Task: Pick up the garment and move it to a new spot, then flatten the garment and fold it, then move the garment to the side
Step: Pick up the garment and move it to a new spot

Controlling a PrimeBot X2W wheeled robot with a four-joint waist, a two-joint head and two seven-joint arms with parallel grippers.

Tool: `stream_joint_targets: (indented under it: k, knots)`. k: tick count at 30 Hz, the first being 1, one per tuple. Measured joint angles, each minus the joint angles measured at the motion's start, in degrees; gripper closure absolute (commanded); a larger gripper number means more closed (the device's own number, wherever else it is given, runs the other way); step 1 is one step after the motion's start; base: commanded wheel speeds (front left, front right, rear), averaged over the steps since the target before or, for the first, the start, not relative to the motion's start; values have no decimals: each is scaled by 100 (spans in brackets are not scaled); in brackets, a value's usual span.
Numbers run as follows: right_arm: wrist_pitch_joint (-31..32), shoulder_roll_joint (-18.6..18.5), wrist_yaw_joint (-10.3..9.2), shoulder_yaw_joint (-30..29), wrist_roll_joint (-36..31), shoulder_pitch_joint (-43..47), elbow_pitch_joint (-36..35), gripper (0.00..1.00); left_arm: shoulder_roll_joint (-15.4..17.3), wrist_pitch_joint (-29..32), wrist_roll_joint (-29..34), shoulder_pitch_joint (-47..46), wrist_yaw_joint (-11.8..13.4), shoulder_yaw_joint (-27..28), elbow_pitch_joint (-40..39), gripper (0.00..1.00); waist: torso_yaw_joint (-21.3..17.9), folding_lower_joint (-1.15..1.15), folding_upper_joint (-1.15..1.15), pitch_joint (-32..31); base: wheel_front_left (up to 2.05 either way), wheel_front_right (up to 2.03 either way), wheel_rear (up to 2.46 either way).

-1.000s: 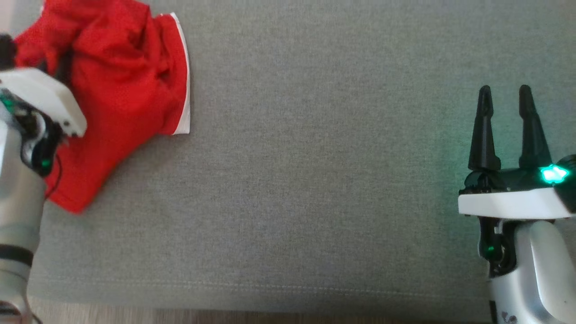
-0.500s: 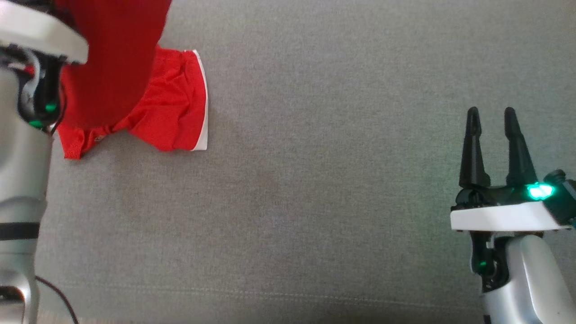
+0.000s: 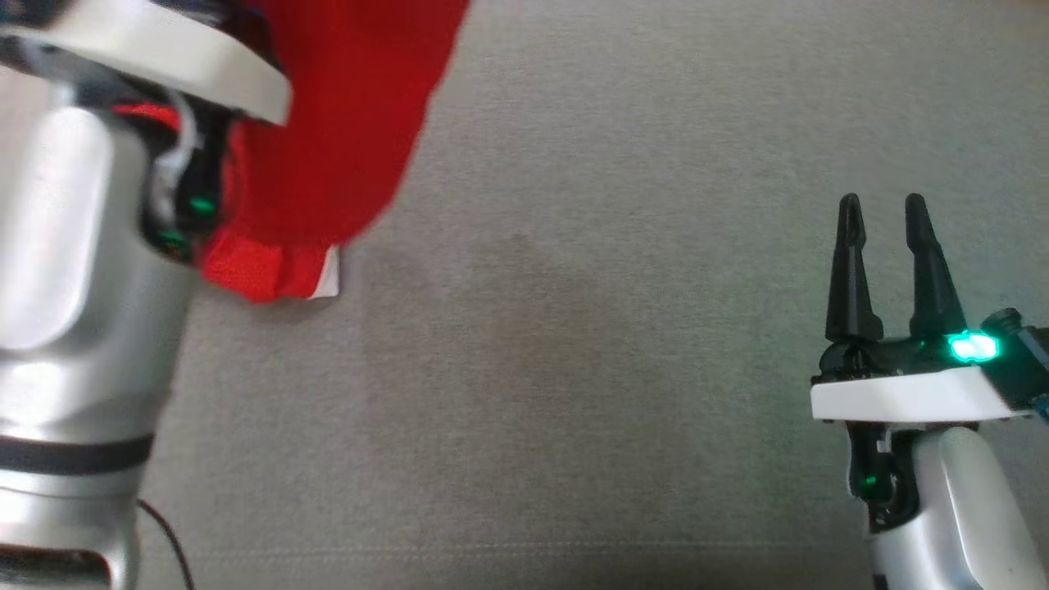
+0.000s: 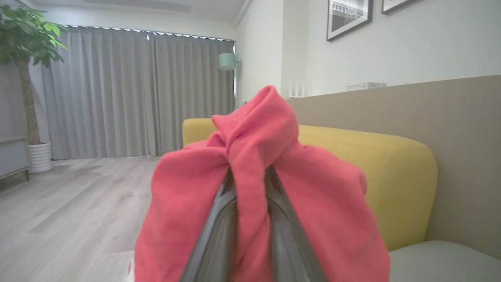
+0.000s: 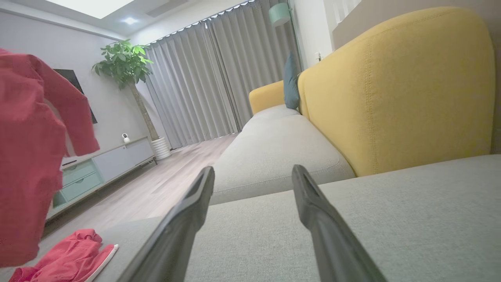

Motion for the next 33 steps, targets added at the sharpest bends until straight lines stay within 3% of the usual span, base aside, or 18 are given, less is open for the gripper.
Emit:
stream_joint_targets:
  k: [9,18,19,20,26,33]
  knots:
    - [-13,0,0,245,163,-32,-189,0,-671,236,57,132,215,-677,25,100,-731,0,0,102,0,0,0]
    - [-13,0,0,318,345,-121,-315,0,-1255,120,198,234,372,-1223,1295,100,-1559,0,0,282,0,0,0]
    - [-13,-1,0,320,365,-135,-324,0,-1303,60,196,236,372,-1252,1444,24,-1641,0,0,305,0,0,0]
    - [-13,0,0,319,371,-136,-332,0,-1346,-8,193,235,372,-1272,1570,0,-1716,0,0,329,0,0,0]
    - [-13,0,0,287,419,-133,-334,0,-1461,-379,42,207,318,-1440,2058,0,-1940,0,0,424,0,0,0]
    - [-13,0,0,130,392,-121,-341,0,-1397,-723,-102,64,380,-1117,2175,0,-1626,0,0,320,0,0,0]
